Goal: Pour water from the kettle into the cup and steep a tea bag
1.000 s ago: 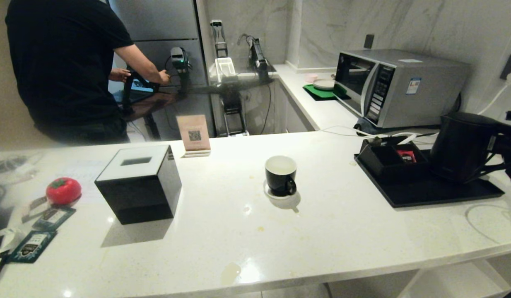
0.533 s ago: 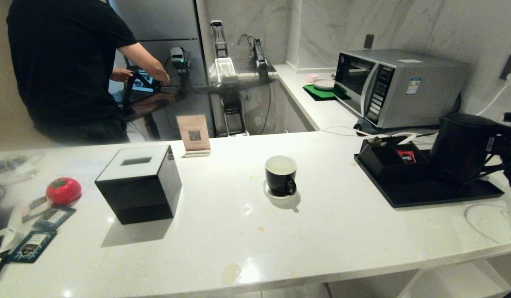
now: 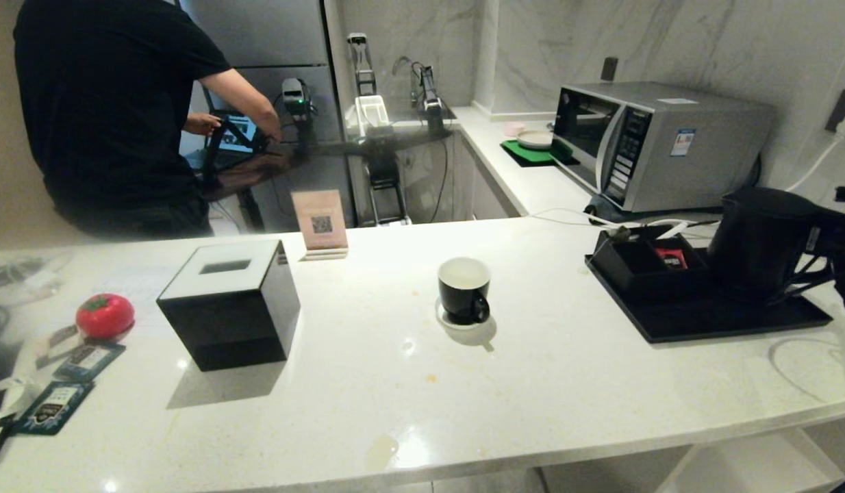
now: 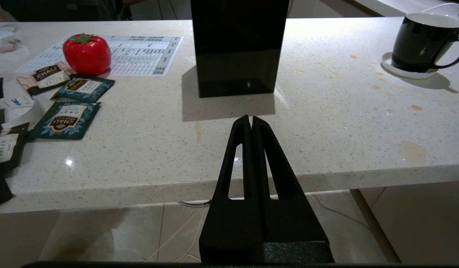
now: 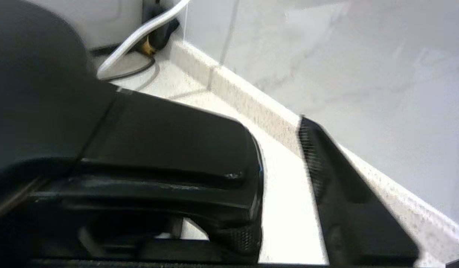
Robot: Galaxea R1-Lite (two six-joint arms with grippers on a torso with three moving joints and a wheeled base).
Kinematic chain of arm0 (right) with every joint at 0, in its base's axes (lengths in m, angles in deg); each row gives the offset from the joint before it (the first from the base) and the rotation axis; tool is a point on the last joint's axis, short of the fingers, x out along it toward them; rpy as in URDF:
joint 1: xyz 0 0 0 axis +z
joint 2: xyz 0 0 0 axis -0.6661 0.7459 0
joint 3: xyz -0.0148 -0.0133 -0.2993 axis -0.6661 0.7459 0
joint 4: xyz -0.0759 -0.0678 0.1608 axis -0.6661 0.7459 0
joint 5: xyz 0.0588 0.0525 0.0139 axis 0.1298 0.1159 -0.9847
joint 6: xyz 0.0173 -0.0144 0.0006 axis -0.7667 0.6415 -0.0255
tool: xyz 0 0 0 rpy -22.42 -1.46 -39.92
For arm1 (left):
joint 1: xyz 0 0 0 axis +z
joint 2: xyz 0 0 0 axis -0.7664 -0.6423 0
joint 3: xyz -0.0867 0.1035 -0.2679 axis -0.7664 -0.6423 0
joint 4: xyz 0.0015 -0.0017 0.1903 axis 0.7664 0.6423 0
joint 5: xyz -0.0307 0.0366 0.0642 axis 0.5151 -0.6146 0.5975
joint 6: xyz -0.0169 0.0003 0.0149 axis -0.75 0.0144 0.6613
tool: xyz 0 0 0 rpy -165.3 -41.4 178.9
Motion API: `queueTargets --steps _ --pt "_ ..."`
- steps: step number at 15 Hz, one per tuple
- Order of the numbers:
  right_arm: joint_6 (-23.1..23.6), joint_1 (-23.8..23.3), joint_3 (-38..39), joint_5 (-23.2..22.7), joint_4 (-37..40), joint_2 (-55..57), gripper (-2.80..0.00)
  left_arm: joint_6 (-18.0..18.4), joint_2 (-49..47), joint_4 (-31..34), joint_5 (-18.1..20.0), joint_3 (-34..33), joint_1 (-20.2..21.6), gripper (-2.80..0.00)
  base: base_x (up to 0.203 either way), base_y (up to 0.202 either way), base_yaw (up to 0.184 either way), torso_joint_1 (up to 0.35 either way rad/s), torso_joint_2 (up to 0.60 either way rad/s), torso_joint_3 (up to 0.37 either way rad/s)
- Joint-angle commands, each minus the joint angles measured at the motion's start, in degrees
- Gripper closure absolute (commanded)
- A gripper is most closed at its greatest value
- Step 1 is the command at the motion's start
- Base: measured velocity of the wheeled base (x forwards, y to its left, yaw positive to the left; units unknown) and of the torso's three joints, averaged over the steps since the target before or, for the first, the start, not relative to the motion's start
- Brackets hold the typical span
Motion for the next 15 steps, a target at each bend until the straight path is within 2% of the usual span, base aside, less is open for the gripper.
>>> queueTargets --steps 1,8,15 --pt "0.2 0.2 0.4 0.0 -0.2 -0.1 -2.80 0.0 0.0 0.0 0.0 0.0 0.0 0.00 0.000 0.000 0.000 0.000 0.00 0.000" --pt "0.3 0.2 3.6 0.2 -0.5 -0.7 -2.80 0.0 -0.1 0.0 0.0 0.0 0.0 0.00 0.000 0.000 0.000 0.000 0.00 0.000" --pt "1.8 0.2 9.9 0.1 -4.4 -2.3 -2.80 0.0 0.0 0.0 0.0 0.0 -0.1 0.00 0.000 0.000 0.000 0.000 0.00 0.000"
